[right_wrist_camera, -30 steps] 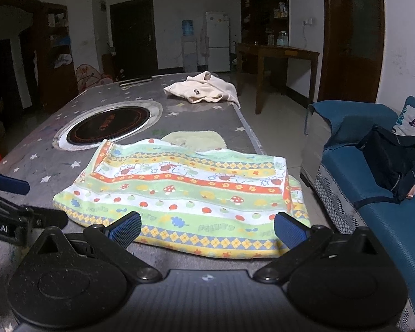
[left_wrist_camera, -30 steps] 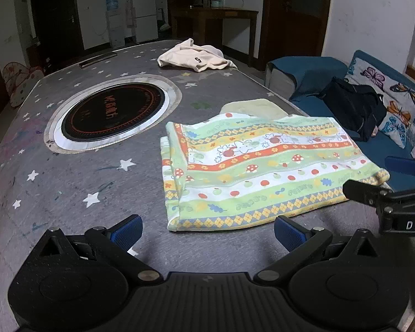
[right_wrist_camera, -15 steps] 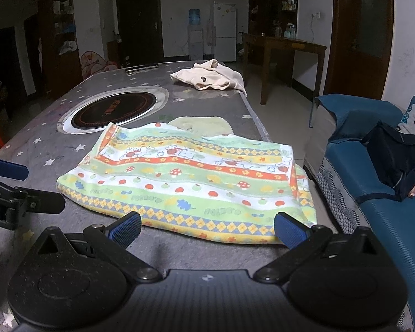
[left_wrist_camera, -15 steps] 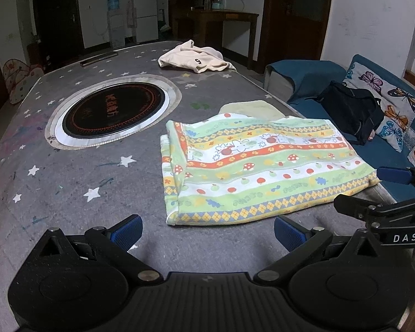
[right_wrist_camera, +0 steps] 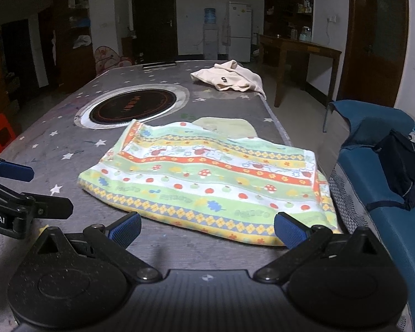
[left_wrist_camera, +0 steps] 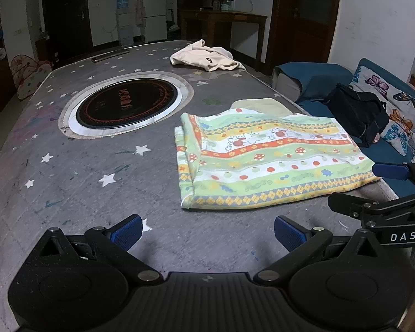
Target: Fold clothes
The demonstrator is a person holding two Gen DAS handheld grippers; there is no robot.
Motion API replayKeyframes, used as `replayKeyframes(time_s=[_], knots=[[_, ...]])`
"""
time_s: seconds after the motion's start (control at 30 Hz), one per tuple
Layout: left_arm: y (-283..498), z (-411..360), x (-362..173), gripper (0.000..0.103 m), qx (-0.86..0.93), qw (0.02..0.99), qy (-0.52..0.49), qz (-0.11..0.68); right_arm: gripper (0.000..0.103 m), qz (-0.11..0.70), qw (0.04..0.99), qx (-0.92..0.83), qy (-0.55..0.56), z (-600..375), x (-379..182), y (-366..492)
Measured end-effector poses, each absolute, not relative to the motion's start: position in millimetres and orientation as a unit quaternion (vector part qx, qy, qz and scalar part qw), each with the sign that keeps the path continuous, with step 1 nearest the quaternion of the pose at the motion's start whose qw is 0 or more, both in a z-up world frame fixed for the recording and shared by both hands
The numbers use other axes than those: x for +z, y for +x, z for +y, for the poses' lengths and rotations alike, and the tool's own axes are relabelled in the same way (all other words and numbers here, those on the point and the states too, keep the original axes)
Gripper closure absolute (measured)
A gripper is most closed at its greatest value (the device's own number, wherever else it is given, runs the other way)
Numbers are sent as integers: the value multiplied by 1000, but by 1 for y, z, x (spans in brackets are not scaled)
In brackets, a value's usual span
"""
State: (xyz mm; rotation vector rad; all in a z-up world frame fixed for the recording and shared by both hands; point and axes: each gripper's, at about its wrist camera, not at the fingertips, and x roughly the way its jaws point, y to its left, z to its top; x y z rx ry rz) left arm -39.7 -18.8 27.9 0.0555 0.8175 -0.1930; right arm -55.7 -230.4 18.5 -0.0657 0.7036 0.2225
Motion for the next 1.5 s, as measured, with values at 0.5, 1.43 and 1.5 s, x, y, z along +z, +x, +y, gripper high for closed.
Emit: replayKeyframes(time_s=[0.5, 1.43, 1.5], knots=[[-50, 4, 30, 0, -66, 916, 17, 394, 0, 340, 929, 137, -52, -206, 23, -57], [-55, 57, 38, 0, -5, 921, 5, 388, 0, 324, 924, 189, -73, -149, 37, -33], [-54, 60, 37, 0, -1, 921, 4, 389, 0, 323, 924, 194, -71, -144, 36, -31]])
